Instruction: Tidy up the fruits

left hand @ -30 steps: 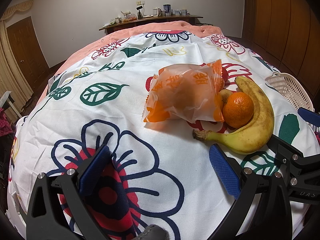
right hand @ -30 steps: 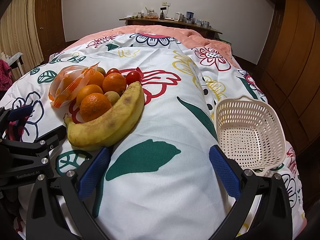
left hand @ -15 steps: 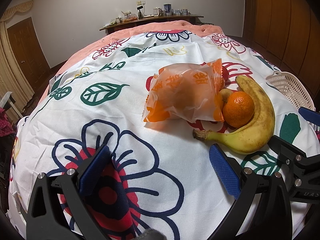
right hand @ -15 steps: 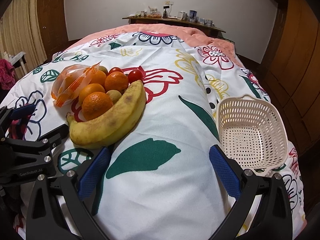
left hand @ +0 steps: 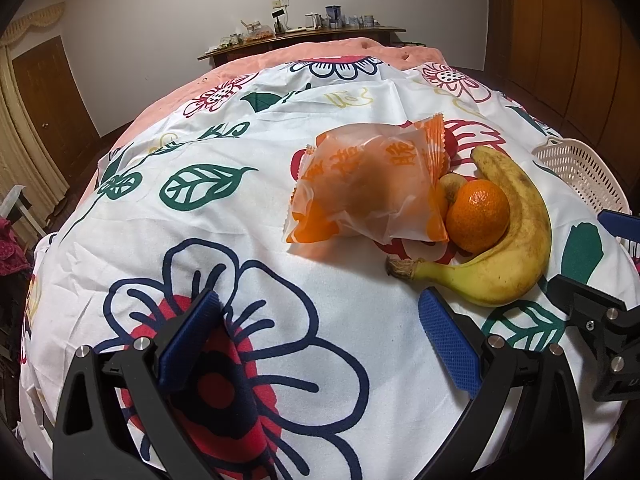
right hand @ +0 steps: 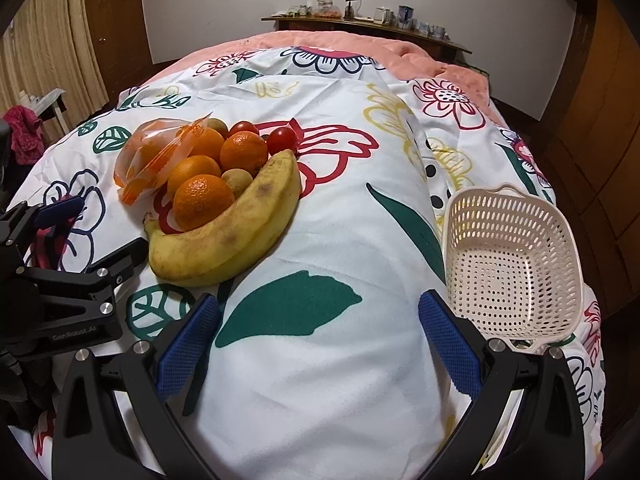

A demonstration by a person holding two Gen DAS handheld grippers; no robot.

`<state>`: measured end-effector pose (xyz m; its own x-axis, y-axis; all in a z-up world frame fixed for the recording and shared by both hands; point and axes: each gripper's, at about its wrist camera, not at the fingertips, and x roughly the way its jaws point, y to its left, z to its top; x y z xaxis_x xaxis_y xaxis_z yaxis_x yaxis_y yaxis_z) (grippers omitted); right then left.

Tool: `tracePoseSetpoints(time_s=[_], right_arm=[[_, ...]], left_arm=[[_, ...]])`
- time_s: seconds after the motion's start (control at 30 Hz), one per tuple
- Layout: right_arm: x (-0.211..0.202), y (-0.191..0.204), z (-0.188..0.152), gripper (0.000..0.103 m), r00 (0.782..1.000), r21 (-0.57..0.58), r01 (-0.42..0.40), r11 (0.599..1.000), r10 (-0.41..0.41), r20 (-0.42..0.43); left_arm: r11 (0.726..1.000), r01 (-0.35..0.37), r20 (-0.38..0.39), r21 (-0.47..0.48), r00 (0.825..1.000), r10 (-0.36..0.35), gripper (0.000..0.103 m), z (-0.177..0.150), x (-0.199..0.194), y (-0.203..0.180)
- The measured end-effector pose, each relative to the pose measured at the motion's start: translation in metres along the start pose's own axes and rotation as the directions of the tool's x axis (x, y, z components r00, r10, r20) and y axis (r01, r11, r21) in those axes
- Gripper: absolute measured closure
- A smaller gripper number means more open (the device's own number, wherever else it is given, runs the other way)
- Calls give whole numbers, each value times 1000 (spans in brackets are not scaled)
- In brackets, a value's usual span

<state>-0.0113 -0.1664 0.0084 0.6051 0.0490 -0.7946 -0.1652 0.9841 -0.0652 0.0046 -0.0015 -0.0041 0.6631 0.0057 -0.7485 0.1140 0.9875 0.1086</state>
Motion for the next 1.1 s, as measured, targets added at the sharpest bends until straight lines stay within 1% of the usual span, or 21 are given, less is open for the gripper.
tracePoseSetpoints(time_s=[0.1, 0.3, 0.5, 0.63, 0.73, 0.9, 1.1], right_arm=[[-1, -2, -2, 5, 1000, 11, -13, 1000, 13, 16], [-1, -1, -3, 5, 1000, 2, -5, 1000, 5, 12], [-2, -7, -2, 5, 1000, 37, -17, 999, 17, 2], [-3, -9, -3, 5, 1000, 41, -23, 999, 23, -1], [-3, -12, -3, 5, 999, 47, -36, 998, 36, 2], [-4, -14, -4, 5, 999, 55, -50, 997, 49, 11], [-3, -16, -4, 5, 999, 72, -51, 996, 50, 21]], left_arm=[[1000, 0, 0, 0, 1000, 0, 2, 0, -1, 0], [1000, 1, 2, 0, 1000, -1, 2, 0, 0, 0], [1000, 12, 14, -8, 1000, -12, 2, -3, -4, 4], [999, 32, 25, -23, 999, -32, 3, -5, -7, 8], [997, 65, 44, -46, 997, -63, 3, -6, -11, 15], [987, 137, 77, -80, 988, -130, 3, -6, -20, 27], [985, 150, 99, -81, 985, -142, 3, -3, -29, 28]])
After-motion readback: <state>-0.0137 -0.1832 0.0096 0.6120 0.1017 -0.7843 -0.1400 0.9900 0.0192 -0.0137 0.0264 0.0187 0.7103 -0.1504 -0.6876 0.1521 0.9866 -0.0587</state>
